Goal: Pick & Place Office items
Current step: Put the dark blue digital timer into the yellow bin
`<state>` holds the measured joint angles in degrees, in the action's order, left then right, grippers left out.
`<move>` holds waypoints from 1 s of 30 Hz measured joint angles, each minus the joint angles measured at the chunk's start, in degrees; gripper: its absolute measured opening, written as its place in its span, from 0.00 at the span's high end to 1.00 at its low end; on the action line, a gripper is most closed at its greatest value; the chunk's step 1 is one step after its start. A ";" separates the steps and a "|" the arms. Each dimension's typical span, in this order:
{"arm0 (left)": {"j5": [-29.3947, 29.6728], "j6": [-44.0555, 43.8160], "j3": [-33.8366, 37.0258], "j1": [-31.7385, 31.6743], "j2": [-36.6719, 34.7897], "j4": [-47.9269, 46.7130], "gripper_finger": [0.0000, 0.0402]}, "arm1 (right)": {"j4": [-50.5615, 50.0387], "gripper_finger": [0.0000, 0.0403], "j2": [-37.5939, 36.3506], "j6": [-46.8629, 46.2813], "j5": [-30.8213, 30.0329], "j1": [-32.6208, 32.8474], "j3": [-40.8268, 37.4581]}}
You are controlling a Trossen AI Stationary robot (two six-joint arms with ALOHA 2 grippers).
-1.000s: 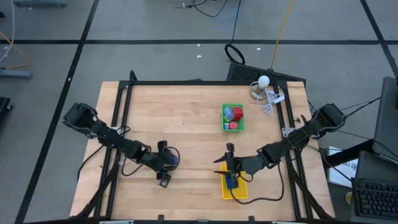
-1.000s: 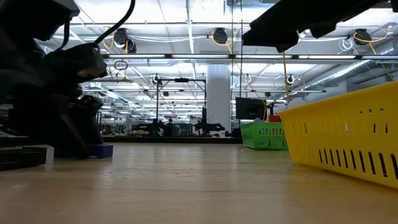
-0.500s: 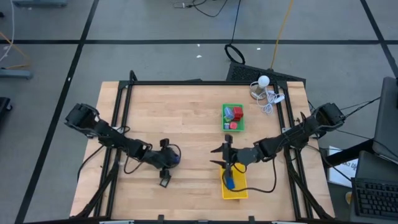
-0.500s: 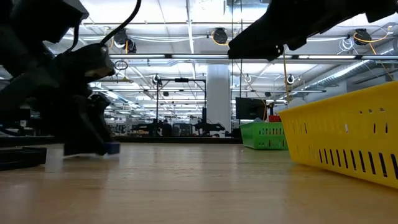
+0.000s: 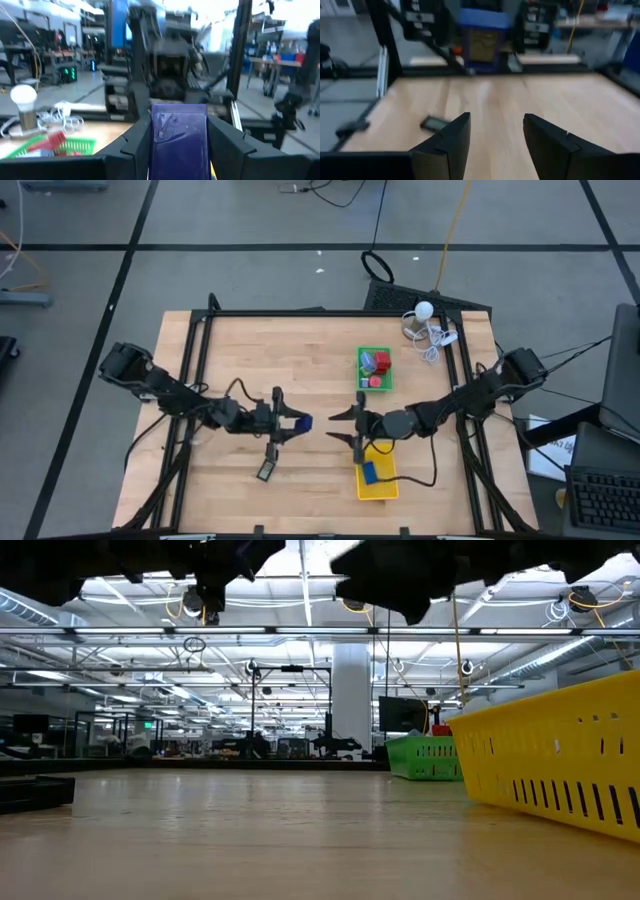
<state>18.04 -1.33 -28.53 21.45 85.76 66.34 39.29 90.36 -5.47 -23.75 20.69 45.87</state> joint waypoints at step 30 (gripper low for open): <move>1.07 3.85 -0.04 -0.44 -0.09 -2.09 0.62 | 28.02 0.29 23.43 9.02 8.76 -5.25 13.53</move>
<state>19.11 2.52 -28.58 21.02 85.67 64.25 67.31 113.78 3.55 -14.98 15.44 59.40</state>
